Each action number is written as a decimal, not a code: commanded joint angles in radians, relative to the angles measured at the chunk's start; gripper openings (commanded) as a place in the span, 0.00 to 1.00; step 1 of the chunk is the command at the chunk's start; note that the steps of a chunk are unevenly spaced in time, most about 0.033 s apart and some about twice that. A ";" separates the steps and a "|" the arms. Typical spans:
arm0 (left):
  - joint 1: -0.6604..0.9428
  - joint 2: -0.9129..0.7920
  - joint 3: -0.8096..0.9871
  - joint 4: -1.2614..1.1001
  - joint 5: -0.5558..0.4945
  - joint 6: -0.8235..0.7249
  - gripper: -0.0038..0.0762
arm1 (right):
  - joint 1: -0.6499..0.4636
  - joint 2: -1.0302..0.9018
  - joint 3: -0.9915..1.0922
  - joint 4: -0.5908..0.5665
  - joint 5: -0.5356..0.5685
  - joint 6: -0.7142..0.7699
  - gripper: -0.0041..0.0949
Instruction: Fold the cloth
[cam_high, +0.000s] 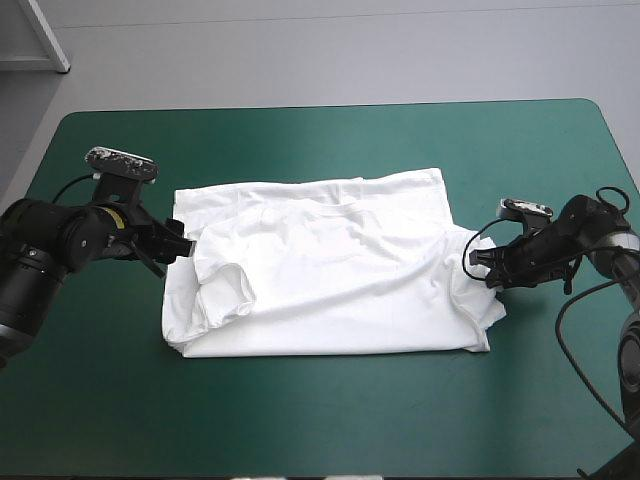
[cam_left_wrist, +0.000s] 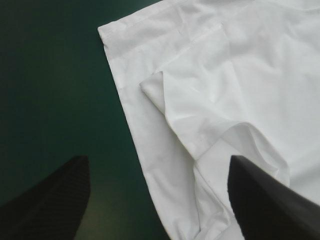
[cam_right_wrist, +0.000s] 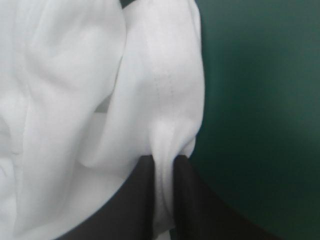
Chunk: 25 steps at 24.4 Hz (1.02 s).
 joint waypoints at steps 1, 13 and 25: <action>-0.002 -0.026 -0.035 0.011 -0.039 -0.018 0.74 | -0.004 -0.037 -0.014 0.017 0.007 -0.016 0.03; -0.002 -0.026 -0.035 0.005 -0.037 -0.018 0.74 | 0.000 -0.212 -0.014 -0.152 -0.026 0.135 0.03; -0.002 -0.026 -0.035 0.000 -0.029 -0.018 0.74 | 0.265 -0.275 -0.014 0.096 -0.039 -0.148 0.03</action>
